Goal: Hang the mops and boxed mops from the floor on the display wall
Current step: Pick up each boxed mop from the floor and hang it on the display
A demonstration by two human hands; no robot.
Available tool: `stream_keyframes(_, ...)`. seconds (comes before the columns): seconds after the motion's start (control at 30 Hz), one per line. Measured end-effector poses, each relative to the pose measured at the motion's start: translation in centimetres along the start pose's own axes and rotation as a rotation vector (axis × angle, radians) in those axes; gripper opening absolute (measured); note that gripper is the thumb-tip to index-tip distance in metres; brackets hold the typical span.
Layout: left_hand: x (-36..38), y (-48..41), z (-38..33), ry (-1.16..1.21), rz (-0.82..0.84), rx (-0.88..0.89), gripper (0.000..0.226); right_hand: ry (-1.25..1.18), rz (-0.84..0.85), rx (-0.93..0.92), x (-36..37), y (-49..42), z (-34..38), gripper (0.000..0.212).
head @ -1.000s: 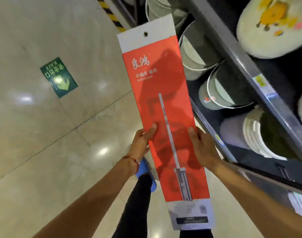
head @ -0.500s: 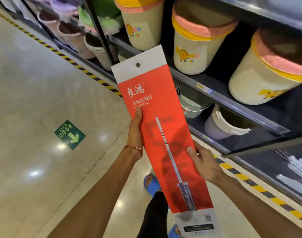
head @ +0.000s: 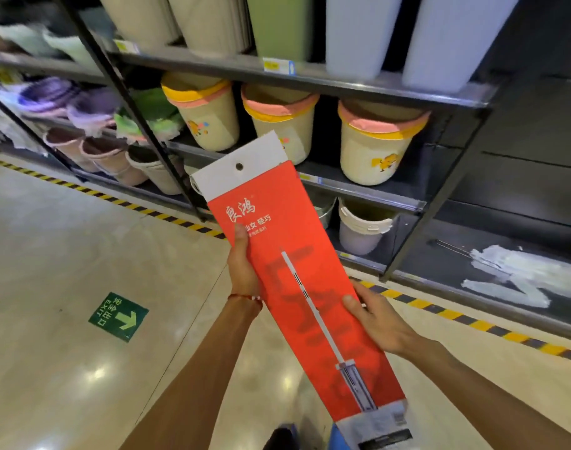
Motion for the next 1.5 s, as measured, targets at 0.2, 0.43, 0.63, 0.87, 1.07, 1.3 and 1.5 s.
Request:
stream_keyframes(0.2,0.7,3.5,-1.1,-0.114,0.169,0.048,0.094,-0.049,-0.123,0.042,0.3,6.3,1.9,0.082)
stream_keyframes(0.43,2.3,7.2,-2.5,-0.316,0.467,-0.002,0.100,-0.174,-0.474,-0.131,-2.8,9.9,10.3,0.064)
stream_keyframes(0.63,6.9,11.3,-3.6,-0.422,0.667,-0.064,0.076,-0.418,-0.768,-0.269,-7.2,14.1,15.6,0.073)
stream_keyframes(0.87,16.2,16.7,-3.7,-0.460,0.819,-0.060,0.082,-0.363,-0.933,-0.335,-15.0,18.4,16.8,0.056)
stream_keyframes(1.07,26.7,21.6,-2.4,-0.548,0.797,0.187,0.077,-0.224,-0.952,-0.449,-26.3,23.7,16.8,0.057)
stream_keyframes(1.3,38.3,27.7,-1.9,-0.686,0.736,0.423,0.081,-0.142,-0.960,-0.575,-38.9,28.3,18.6,0.056)
stream_keyframes(1.5,46.5,30.7,-3.1,-0.660,0.674,0.515,0.071,-0.133,-0.980,-0.579,-47.2,30.5,22.8,0.048)
Point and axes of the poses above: each hand's wrist, its own y-axis away from the middle knuckle, its own x-axis out of the palm, z = x × y, the point moved 1 cm from there along -y, towards the middle knuckle, and after that the axes turned 5 degrees about y, right-handed, at the moved point
